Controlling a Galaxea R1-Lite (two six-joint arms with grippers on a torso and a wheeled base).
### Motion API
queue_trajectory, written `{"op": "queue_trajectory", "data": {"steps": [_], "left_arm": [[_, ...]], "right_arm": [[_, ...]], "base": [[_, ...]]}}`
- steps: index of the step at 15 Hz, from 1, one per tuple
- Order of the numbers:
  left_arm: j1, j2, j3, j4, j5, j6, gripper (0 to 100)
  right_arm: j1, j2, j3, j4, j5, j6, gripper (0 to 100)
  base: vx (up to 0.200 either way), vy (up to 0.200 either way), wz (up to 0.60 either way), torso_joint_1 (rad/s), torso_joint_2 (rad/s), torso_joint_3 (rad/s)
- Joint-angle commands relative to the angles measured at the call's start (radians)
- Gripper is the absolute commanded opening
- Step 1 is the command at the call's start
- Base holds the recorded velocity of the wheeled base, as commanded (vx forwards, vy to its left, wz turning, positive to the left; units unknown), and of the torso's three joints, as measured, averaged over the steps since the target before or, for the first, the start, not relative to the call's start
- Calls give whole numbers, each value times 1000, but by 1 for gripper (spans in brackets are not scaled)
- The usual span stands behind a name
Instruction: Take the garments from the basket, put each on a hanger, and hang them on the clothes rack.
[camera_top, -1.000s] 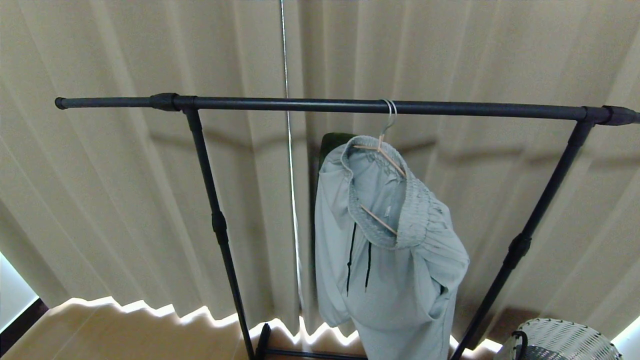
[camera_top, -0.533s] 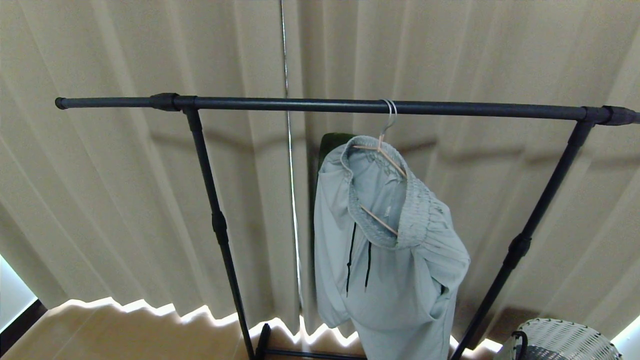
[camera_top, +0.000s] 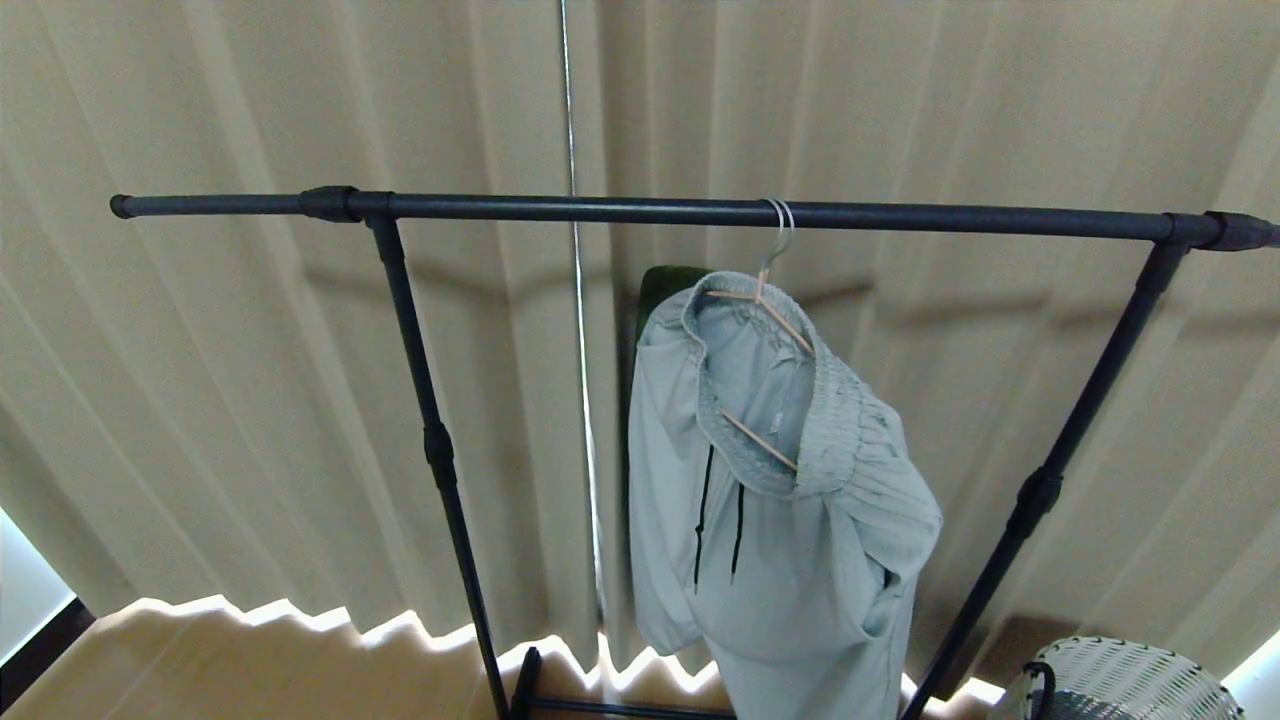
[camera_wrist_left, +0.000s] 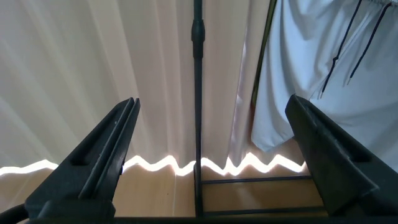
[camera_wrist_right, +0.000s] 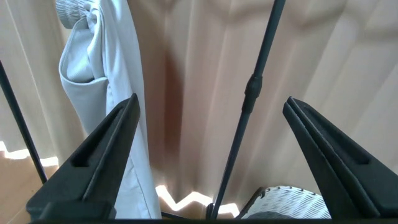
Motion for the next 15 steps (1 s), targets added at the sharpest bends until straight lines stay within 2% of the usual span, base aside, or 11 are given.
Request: {"op": "queue_trajectory", "data": {"steps": [1,15], "left_arm": [[0,-2,0,-1,0,0,100],[0,-2,0,-1,1,0,100]], "right_arm": [[0,-2,0,0,1,0,100],[0,-2,0,0,1,0,100]], "base": [[0,0,0,0,0,0],[0,0,0,0,0,0]]}}
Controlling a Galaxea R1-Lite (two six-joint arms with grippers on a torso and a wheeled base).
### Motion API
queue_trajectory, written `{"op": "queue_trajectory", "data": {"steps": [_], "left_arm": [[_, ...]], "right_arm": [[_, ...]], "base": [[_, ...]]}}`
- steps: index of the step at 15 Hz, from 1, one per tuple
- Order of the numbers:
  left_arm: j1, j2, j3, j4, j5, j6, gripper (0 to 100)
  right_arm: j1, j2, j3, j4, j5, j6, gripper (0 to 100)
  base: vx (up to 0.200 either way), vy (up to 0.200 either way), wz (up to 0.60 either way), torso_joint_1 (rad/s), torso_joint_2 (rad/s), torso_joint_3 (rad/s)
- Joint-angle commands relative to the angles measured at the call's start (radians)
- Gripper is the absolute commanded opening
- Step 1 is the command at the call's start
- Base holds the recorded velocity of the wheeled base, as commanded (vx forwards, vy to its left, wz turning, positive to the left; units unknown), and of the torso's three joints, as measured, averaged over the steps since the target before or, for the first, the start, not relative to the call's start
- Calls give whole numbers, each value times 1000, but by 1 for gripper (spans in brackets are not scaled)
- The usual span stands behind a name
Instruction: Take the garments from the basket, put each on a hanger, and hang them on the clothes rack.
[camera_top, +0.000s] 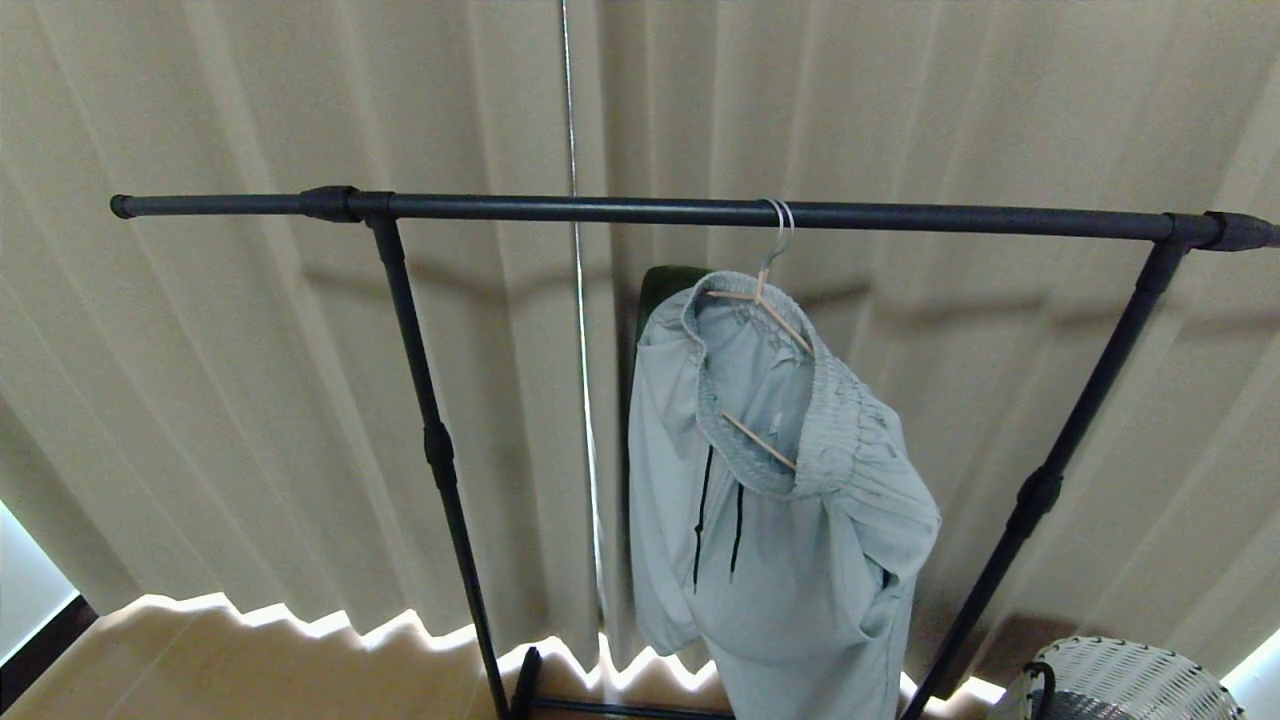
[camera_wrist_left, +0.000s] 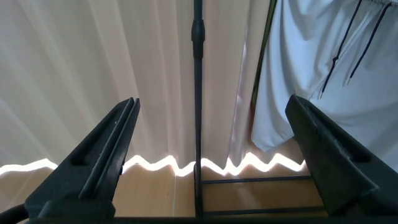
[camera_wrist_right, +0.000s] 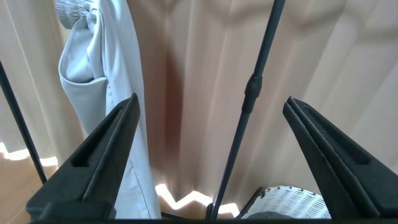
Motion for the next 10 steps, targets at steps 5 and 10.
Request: {"op": "queue_trajectory", "data": {"steps": [5,10], "left_arm": [[0,-1,0,0,0,1,100],[0,-1,0,1,1,0,100]], "right_arm": [[0,-1,0,0,0,0,100],[0,-1,0,0,0,-2,100]], "base": [[0,0,0,0,0,0],[0,0,0,0,0,0]]}}
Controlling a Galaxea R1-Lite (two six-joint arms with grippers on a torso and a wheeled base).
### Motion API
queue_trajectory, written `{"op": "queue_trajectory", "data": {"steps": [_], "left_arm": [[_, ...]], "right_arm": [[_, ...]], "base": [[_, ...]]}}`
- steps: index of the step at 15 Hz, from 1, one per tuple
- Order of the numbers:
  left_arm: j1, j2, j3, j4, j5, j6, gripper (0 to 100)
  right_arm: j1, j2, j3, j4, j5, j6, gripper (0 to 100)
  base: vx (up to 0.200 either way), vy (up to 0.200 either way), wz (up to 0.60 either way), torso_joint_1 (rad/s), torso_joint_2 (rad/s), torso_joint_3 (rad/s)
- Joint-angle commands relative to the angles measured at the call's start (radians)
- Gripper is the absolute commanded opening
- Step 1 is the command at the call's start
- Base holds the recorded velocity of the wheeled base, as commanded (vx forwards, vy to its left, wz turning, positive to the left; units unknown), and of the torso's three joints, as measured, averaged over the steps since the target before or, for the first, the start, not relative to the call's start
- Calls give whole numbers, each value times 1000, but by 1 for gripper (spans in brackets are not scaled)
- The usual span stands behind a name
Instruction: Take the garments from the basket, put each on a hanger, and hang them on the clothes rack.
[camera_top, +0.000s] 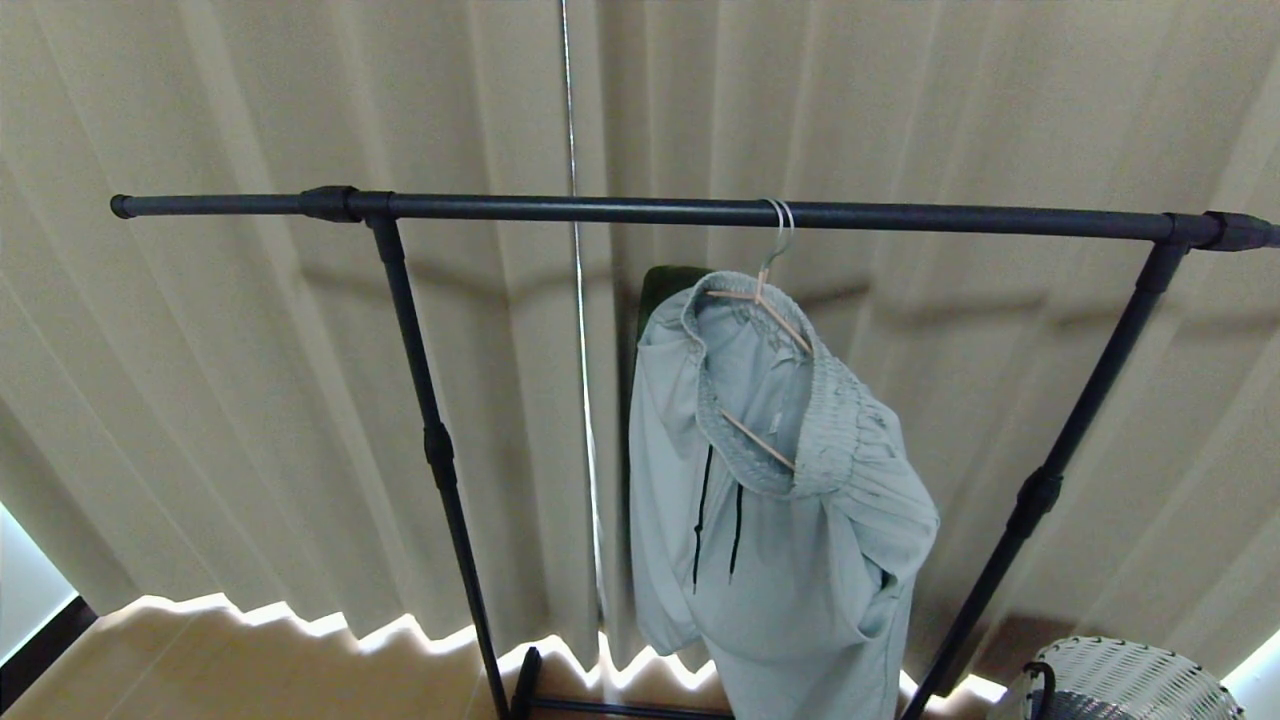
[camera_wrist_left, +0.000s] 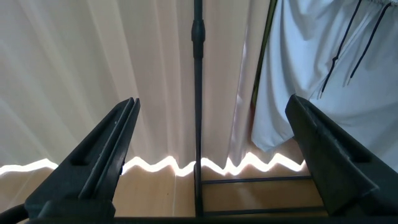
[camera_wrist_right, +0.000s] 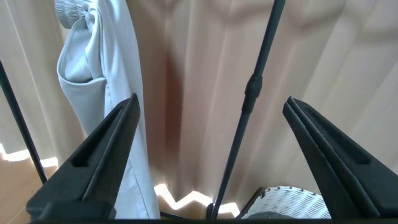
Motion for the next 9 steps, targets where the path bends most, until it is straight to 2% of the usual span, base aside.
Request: {"op": "queue_trajectory", "data": {"steps": [1,9], "left_arm": [[0,0,0,-1,0,0,100],[0,0,0,-1,0,0,100]], "right_arm": [[0,-1,0,0,0,-1,100],[8,23,0,11,5,-11,100]], "base": [[0,0,0,0,0,0],[0,0,0,0,0,0]]}}
